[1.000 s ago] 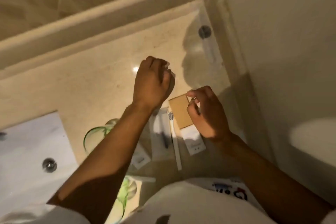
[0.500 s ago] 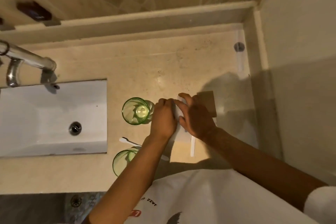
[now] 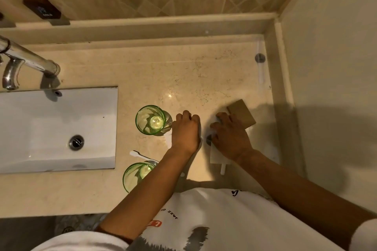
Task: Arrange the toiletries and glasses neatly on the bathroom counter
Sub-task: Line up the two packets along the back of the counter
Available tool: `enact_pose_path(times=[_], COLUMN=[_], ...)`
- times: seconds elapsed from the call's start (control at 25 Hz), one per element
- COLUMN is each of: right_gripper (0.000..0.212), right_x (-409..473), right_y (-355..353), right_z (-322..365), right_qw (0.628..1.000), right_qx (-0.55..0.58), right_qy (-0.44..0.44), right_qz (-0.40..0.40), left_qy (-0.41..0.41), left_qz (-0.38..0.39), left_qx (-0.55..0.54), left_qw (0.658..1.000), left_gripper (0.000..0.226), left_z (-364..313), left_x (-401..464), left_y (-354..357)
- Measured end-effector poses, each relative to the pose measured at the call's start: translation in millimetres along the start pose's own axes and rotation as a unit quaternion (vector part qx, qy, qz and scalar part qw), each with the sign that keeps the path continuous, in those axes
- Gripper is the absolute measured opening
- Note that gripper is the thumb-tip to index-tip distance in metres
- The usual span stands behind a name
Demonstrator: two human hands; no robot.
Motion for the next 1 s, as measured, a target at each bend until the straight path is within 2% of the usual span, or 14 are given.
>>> enact_pose_path(times=[0.12, 0.24, 0.52, 0.68, 0.84, 0.92, 1.0], right_gripper=[0.036, 0.026, 0.033, 0.046, 0.049, 0.037, 0.017], right_x=[1.7, -0.9, 5.7, 7.2, 20.6, 24.7, 26.4], right_y=[7.1, 6.9, 4.5, -1.5, -24.2, -35.5, -44.3], right_z=[2.1, 11.9, 21.5, 16.9, 6.4, 1.1, -2.8], right_qw=[0.999, 1.0, 1.0, 0.993, 0.987, 0.97, 0.939], right_qx=[-0.027, -0.024, -0.008, 0.108, 0.157, 0.241, 0.34], right_qy=[-0.008, -0.016, 0.006, 0.033, 0.013, 0.007, 0.027], right_qz=[0.022, -0.001, 0.028, 0.039, 0.022, 0.019, 0.043], left_qy=[-0.001, -0.011, -0.001, 0.007, 0.03, 0.022, 0.011], left_qz=[0.005, 0.013, 0.015, -0.01, -0.089, -0.133, -0.17], left_qx=[-0.023, -0.06, -0.055, -0.188, -0.229, -0.257, -0.294], left_qw=[1.0, 0.998, 0.998, 0.982, 0.969, 0.957, 0.94], left_gripper=[0.044, 0.041, 0.032, 0.031, 0.031, 0.031, 0.029], left_z=[2.5, 4.2, 5.3, 6.0, 8.1, 10.9, 14.0], left_x=[1.4, 3.3, 11.5, 17.0, 21.5, 23.7, 26.1], left_y=[2.6, 3.2, -2.7, -25.9, -69.3, -92.8, -114.6])
Point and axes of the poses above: each hand's wrist, its own x-axis towards the middle knuckle, its own y-axis out of the palm, z = x × y, the point moved 1 cm from there along x, towards the middle knuckle, and after that the axes turned 1 degree about x, right-handed, at the moved point
